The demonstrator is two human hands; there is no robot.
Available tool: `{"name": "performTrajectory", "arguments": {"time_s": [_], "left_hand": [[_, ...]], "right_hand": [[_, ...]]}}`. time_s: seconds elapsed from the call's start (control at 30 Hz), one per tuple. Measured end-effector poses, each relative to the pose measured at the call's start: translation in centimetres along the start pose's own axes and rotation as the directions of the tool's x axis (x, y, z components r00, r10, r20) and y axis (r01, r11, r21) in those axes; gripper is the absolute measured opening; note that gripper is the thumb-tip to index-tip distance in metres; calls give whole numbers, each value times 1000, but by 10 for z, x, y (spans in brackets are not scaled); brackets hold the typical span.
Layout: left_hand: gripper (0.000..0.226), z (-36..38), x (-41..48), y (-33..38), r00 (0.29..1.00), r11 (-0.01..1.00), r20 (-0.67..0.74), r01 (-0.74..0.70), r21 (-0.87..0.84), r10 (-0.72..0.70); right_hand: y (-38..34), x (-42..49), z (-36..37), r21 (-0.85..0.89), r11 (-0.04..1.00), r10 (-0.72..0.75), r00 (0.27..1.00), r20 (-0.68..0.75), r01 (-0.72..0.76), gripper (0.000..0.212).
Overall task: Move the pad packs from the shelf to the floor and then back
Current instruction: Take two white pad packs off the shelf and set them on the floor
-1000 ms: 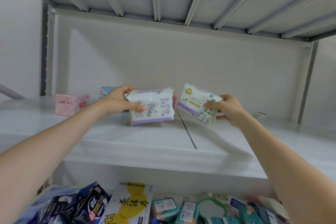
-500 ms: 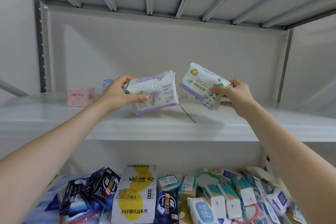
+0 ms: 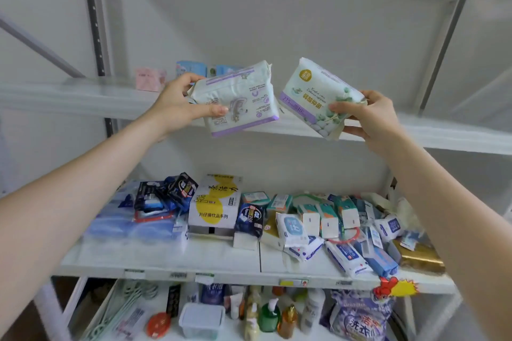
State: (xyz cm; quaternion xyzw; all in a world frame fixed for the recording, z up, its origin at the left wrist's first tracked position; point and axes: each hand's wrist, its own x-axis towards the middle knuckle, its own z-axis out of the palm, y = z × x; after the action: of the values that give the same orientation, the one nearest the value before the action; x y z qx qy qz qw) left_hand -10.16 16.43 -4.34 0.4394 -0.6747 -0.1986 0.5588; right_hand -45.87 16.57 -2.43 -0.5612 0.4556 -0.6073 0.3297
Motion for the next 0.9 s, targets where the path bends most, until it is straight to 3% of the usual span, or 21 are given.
{"name": "performTrajectory", "arguments": {"time_s": [0.2, 0.57, 0.9], "left_hand": [[76, 13, -95, -3, 988, 992, 86, 122, 46, -125], [65, 22, -252, -33, 937, 963, 235, 232, 133, -258], [71, 34, -384, -90, 837, 893, 321, 386, 229, -444]], "right_hand": [[28, -80, -19, 21, 996, 82, 996, 41, -82, 64], [101, -235, -35, -80, 972, 225, 974, 13, -223, 69], [206, -353, -36, -161, 916, 378, 925, 38, -368, 65]]}}
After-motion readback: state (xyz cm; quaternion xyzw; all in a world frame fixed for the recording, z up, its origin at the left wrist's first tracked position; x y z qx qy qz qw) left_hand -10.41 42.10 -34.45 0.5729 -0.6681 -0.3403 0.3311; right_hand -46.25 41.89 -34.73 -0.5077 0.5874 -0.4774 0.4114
